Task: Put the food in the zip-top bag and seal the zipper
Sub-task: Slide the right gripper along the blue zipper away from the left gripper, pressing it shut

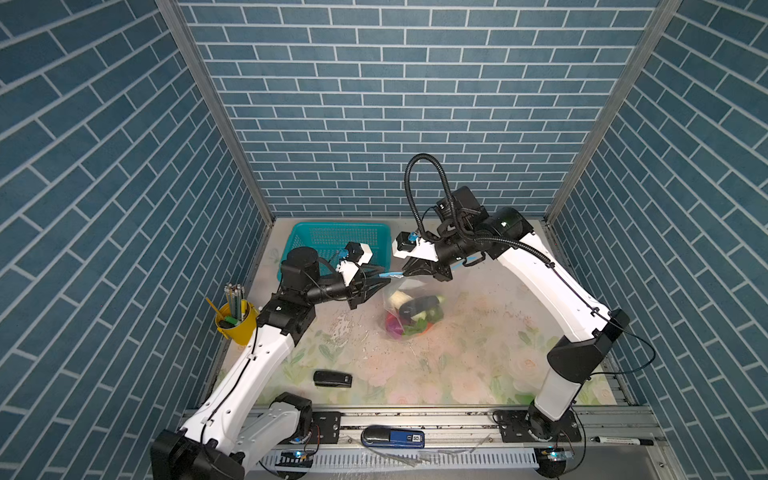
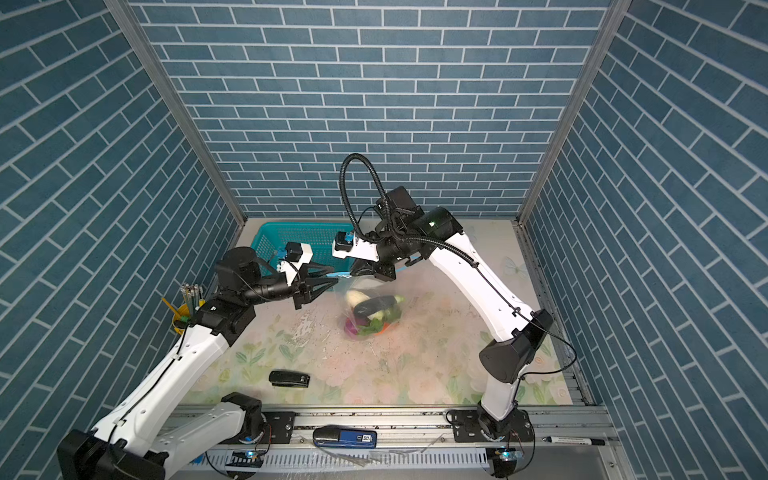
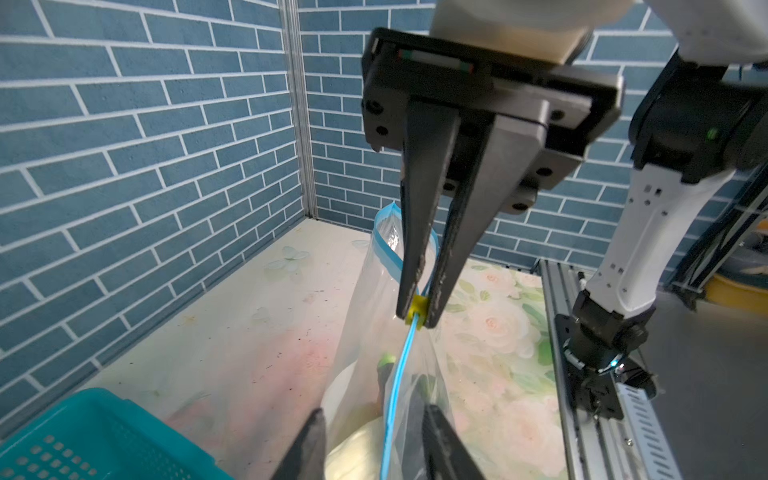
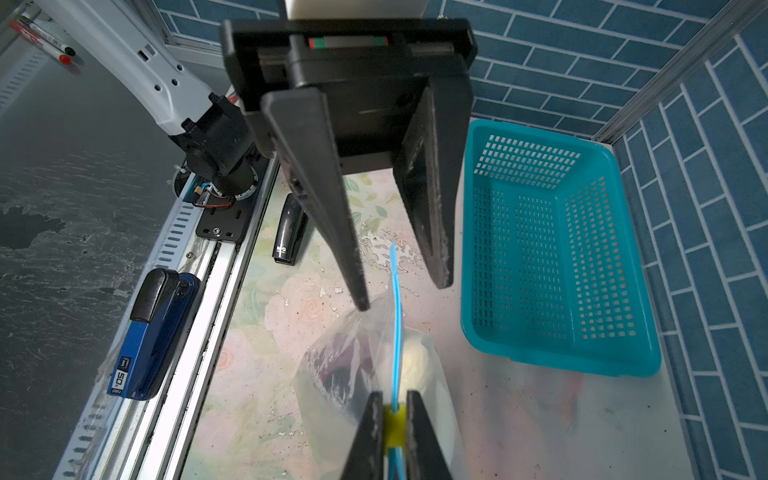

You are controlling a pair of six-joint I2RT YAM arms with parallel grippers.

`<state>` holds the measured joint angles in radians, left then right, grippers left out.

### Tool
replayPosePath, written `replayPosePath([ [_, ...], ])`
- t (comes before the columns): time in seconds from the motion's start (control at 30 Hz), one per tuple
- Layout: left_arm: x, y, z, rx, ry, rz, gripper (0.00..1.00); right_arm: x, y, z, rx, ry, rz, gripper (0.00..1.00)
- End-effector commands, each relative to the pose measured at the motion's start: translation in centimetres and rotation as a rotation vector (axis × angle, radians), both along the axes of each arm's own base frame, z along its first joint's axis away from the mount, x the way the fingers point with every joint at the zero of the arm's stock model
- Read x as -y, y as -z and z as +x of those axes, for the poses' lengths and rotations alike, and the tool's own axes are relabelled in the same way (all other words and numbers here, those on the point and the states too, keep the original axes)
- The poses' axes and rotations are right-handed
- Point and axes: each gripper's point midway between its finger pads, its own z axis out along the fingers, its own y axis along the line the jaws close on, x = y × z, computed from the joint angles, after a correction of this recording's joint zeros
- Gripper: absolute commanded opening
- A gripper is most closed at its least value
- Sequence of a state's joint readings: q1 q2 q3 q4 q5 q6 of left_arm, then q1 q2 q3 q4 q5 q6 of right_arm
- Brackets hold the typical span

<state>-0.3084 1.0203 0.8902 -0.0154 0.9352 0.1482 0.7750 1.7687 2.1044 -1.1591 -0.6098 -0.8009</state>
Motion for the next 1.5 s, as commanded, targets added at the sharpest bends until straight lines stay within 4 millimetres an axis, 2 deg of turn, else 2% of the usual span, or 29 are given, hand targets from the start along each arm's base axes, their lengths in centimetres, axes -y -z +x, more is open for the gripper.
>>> replayPosePath([
  [0.0,0.5,-2.5,-0.1,0.046,0.029,-0.044,0.25,0.1,-0.5,-0.5,-0.015,-0.005,0.019,0.04],
  [0.2,0.3,-2.5,-0.1,0.051,0.014,-0.043,0.0,0.3,-0.5,-0.5,-0.011,0.002,0.014,0.04],
  [0.47,-0.8,-1.4,-0.2,0.072,-0.064,0.001,0.0,0.9,-0.3,0.1,0.02,0.041,-0.019,0.04],
  [0.63,-2.2,-0.2,1.0,0.08,-0.188,0.046,0.0,1.7,0.0,0.9,0.036,0.079,-0.046,0.04],
  [1.13,-6.1,0.3,3.2,0.132,-0.45,0.11,0.0,4.7,0.2,3.0,0.034,0.188,-0.064,0.04],
  [1.47,-7.5,0.1,3.7,0.145,-0.52,0.115,0.0,6.3,0.3,4.2,0.031,0.241,-0.07,0.04],
])
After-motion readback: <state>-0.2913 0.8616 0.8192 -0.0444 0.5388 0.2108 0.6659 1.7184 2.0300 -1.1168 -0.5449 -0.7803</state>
